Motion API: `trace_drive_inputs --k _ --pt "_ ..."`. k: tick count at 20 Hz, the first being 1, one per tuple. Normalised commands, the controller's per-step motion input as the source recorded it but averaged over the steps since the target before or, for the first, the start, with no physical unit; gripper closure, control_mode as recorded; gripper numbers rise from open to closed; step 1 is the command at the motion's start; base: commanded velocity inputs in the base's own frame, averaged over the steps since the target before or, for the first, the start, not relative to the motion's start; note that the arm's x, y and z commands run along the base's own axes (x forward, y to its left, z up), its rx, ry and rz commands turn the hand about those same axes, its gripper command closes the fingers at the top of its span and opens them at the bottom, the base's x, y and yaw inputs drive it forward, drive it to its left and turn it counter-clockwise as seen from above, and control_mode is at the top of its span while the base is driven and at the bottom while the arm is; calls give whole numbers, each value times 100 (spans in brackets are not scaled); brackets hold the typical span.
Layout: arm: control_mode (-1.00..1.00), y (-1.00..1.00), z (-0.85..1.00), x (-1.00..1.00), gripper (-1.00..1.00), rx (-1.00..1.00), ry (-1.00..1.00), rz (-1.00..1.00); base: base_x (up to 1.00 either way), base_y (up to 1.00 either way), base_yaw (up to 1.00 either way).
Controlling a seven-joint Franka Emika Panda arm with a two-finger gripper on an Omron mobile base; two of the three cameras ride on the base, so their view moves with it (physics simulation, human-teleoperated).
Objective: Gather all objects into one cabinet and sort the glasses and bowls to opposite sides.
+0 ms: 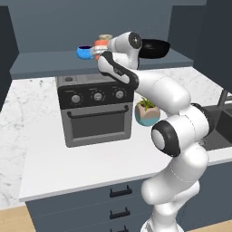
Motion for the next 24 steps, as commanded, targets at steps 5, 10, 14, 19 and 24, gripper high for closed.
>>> trace_drive_inputs --k 5,10,14,19,24 --pt "-100 -4 12 -29 -100 6 0 4 0 0 0" --pt "-100 -13 19 -52 -100 7 0 3 0 0 0" --pt "-100 -12 6 -73 -100 3 0 2 0 0 0" --pt "-100 -7 0 -95 -100 0 0 1 0 0 0" --pt "-100 -7 0 -100 -100 0 0 0 0 0 0"
